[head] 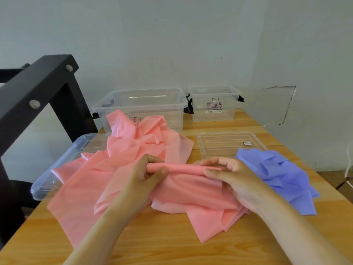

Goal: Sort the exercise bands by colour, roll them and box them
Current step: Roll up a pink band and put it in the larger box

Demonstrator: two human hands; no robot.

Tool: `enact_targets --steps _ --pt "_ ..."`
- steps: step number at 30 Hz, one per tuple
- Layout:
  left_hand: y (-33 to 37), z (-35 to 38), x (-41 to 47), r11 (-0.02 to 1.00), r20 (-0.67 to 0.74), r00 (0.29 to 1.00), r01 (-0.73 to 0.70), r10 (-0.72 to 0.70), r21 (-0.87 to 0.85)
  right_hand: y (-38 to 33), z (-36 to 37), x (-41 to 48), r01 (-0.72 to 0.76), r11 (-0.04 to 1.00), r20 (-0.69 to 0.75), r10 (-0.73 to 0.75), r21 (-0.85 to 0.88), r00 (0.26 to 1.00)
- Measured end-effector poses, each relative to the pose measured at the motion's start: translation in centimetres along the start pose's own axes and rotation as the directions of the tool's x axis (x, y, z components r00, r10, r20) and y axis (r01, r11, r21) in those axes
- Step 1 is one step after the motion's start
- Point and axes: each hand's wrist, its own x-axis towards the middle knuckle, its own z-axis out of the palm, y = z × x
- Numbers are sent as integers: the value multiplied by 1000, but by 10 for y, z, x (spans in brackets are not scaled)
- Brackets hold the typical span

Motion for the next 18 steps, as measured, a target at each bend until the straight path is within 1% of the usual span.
enact_targets --steps 3,6,8,10,12,14,16,18 --pt "0 1 -1 999 4 1000 -4 5 -41 -1 -1 1 37 999 -25 -37 11 999" --pt "-7 1 1 995 16 997 77 -76 -57 -2 -2 0 126 991 -59 -129 -44 990" --pt "-9 2 2 993 43 995 95 -92 -71 -2 -2 -1 160 984 -53 -164 -78 985" --pt "-7 3 4 989 30 996 83 -80 -123 -2 -2 -1 148 986 -21 -150 -79 989" --pt "-5 2 3 985 -5 998 54 -55 -163 -2 -2 -1 91 992 14 -90 -83 996" --pt "-5 2 3 981 -32 999 14 -21 -194 -2 -1 -2 65 994 7 -64 -93 998" --pt "-4 2 2 979 -35 999 4 -12 -205 -3 1 -3 100 989 -42 -105 -106 994" --pt "-6 3 2 977 2 999 43 -44 -211 -4 2 -3 152 982 -77 -161 -113 984"
